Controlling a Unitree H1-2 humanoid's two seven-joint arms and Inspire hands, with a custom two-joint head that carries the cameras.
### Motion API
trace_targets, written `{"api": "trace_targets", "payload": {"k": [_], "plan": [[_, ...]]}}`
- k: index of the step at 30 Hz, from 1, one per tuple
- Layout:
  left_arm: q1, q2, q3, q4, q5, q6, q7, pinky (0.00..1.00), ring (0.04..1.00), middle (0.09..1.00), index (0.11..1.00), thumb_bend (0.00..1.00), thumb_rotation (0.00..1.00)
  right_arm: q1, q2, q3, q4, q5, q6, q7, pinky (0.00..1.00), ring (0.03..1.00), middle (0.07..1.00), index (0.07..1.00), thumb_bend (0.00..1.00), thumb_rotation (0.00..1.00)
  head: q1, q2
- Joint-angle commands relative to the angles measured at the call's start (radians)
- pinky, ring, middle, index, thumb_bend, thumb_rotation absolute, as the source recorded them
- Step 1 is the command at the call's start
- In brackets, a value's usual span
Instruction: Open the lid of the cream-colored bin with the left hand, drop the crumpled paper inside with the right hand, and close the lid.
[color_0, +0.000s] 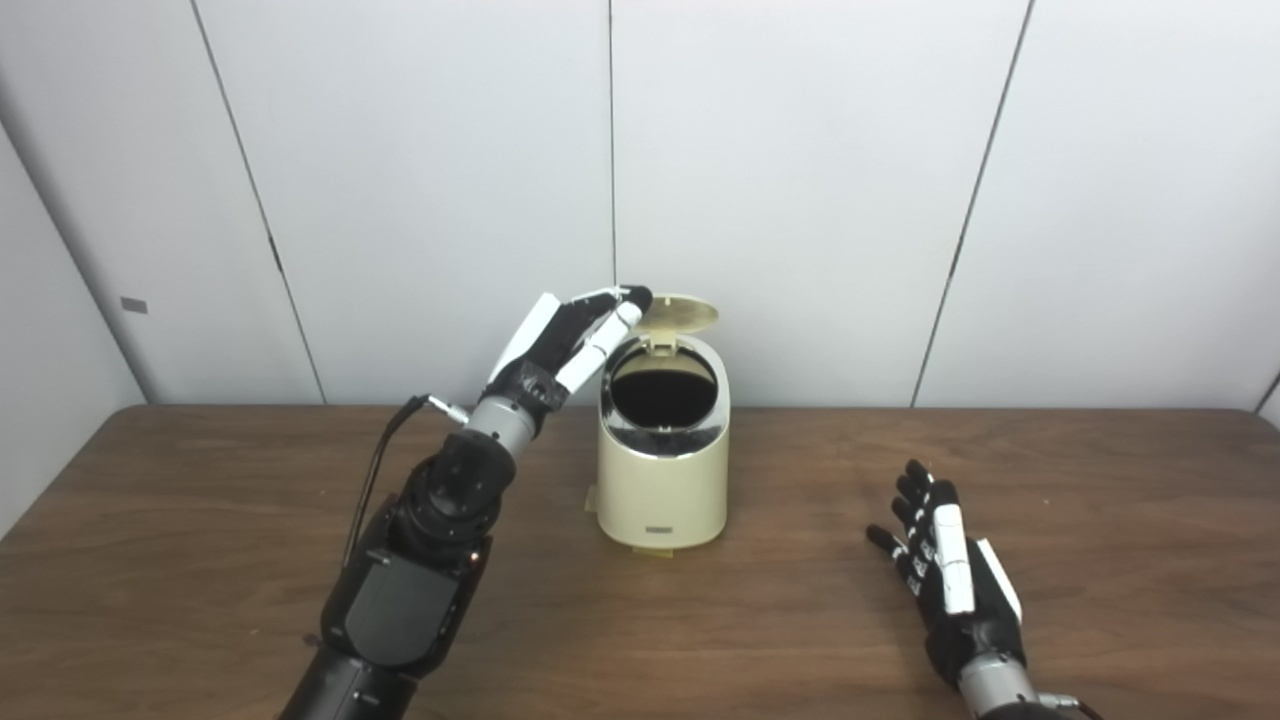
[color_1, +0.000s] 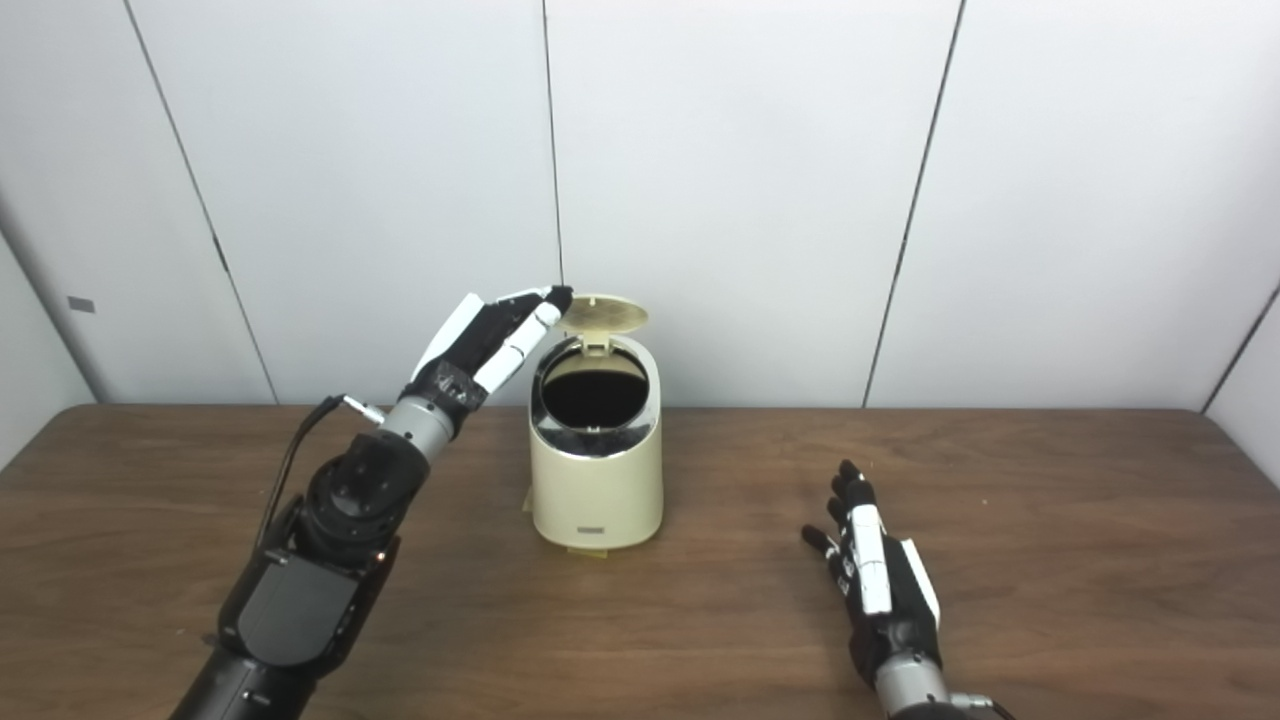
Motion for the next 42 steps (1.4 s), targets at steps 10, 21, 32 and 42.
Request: {"api": "trace_targets", "payload": {"k": [10, 21, 32, 42], "plan": [[-0.055, 0.105, -0.125, -0.088, 0.268, -0.183, -0.001, 0.86, 0.974, 0.930, 0.646, 0.59, 1.00, -0.037, 0.007, 0.020, 0.000, -0.037, 0.028, -0.035, 1.00, 1.000, 1.000, 1.000, 0.63, 1.00, -0.015, 0.034], [-0.044, 0.167, -0.205, -0.092, 0.558, -0.293, 0.003, 0.89, 0.966, 0.906, 0.646, 0.62, 1.00, -0.034, 0.015, 0.031, -0.039, -0.050, 0.061, -0.046, 1.00, 1.000, 1.000, 1.000, 0.63, 1.00, -0.022, 0.067], [-0.019, 0.161, -0.214, -0.040, 0.675, -0.313, 0.022, 0.96, 0.972, 0.908, 0.651, 0.57, 1.00, -0.022, 0.007, 0.031, -0.085, -0.048, 0.097, -0.040, 1.00, 1.000, 0.996, 1.000, 0.64, 1.00, -0.006, 0.099], [-0.003, 0.156, -0.216, 0.010, 0.707, -0.310, 0.090, 0.94, 0.963, 0.906, 0.671, 0.55, 0.98, -0.001, -0.018, 0.008, -0.123, -0.035, 0.113, -0.031, 1.00, 1.000, 0.986, 1.000, 0.66, 1.00, 0.003, 0.123]]}}
